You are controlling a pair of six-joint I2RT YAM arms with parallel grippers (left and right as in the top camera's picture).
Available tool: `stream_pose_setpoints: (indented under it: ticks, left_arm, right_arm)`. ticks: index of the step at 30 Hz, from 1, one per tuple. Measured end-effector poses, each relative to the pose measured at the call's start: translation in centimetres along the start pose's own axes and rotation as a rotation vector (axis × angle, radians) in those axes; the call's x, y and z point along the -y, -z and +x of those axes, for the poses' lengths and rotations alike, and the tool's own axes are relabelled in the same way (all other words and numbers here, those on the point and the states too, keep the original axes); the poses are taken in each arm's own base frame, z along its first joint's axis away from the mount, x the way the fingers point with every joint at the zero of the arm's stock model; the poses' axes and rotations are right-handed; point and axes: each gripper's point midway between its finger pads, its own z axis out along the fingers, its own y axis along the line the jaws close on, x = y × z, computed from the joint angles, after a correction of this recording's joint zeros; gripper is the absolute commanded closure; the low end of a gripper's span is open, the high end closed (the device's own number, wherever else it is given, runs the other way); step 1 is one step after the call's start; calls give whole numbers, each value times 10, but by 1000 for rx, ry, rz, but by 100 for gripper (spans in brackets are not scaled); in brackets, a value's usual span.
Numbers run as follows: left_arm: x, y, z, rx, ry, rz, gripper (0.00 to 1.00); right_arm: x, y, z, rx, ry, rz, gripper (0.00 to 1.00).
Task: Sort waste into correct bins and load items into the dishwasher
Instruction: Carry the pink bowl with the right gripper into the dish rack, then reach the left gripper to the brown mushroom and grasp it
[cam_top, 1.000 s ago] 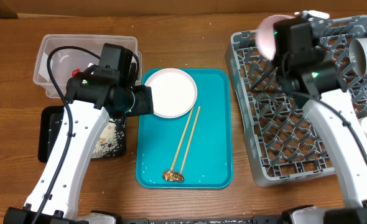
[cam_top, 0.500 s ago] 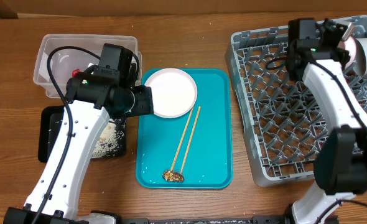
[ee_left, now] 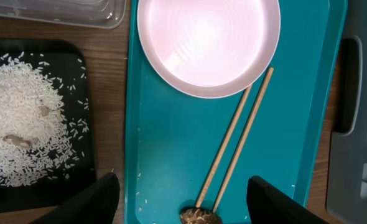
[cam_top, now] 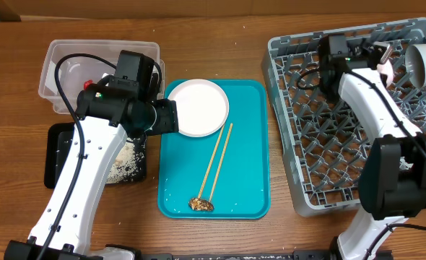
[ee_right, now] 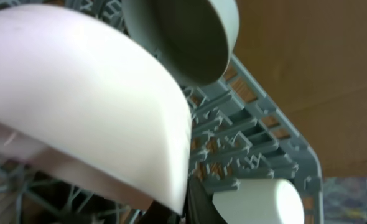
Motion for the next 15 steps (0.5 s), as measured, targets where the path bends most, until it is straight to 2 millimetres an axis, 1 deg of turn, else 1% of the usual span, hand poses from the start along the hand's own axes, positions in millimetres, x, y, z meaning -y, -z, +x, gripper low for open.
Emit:
stream_pose_setpoints:
  ticks: [2,4,5,7,8,11,13,15]
  left_arm:
    - [0,0,0,0,1,0,32]
    - [0,0,0,0,0,0,32]
    - [0,0,0,0,0,0,32]
    - [0,0,0,0,0,0,32]
    - [0,0,0,0,0,0,32]
    - [0,0,0,0,0,0,32]
    - [0,0,0,0,0,0,32]
    - [0,0,0,-1,0,0,30]
  right_arm:
    - [-8,5,7,-24,-1,-36,74]
    - [-17,10,18,-58,29,-77,60]
    - [-20,13,23,-73,50,-94,55]
    - [-29,18,32,-103,57,-138,43]
    - [-33,21,35,-117,52,-161,39]
    - [-35,28,37,-143,32,-211,31]
    - [-30,37,33,-147,0,-257,25]
    - [-19,50,24,-139,-42,-302,15]
